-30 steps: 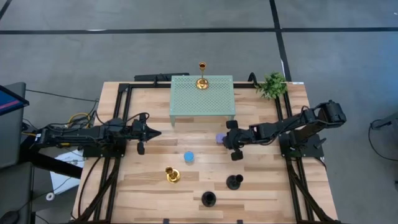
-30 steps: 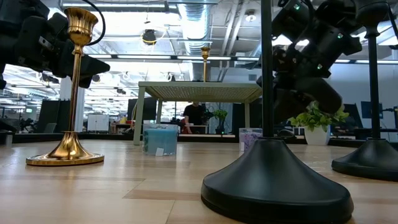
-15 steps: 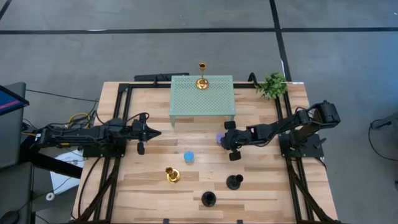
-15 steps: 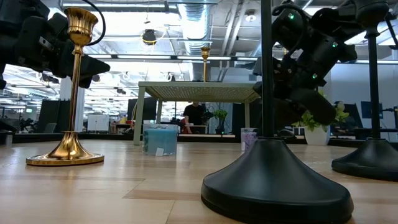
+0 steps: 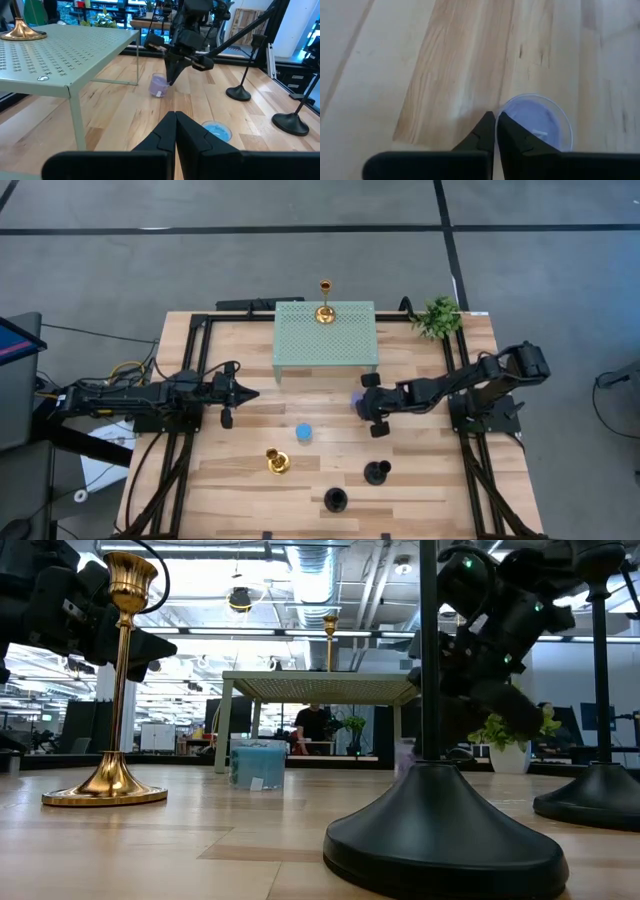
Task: Pick & Place candle stick holders
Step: Put the purple scented candle on the shelf
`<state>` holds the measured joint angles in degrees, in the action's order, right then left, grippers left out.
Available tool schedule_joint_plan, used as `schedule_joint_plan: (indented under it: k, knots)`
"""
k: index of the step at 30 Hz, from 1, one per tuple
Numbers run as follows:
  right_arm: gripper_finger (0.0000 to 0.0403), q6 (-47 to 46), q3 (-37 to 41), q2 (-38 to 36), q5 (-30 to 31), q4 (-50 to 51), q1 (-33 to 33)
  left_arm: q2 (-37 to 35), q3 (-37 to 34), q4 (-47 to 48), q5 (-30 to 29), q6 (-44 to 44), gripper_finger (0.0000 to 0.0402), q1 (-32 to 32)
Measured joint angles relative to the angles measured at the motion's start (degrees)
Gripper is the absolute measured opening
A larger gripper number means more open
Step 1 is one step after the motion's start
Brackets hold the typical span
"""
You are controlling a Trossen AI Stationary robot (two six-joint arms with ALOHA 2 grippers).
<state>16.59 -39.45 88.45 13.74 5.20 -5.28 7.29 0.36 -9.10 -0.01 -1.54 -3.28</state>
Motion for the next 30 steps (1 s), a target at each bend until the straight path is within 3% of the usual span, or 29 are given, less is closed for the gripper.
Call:
schedule_joint_plan:
  k: [8,17,22,30]
  knots:
    - [0.0001,-1.1,-8.6,-6.7,-4.8,11.4,0.0,0.5,0.0,0.0,0.0,0.0,0.0008,0.0]
    - [0.0,-1.7,-20.5,-16.5,-4.9,24.3,1.6,1.0,0.0,-0.3,0.0,0.0,0.0008,0.0]
    - [0.0,0.1,-31.6,-14.1,-4.9,33.7,6.9,1.0,0.0,-0.4,0.0,0.0,0.0008,0.0]
    - [0.0,7.4,-50.1,-2.6,-9.4,44.0,18.8,1.0,0.0,-0.8,0.0,0.0,0.0008,0.0]
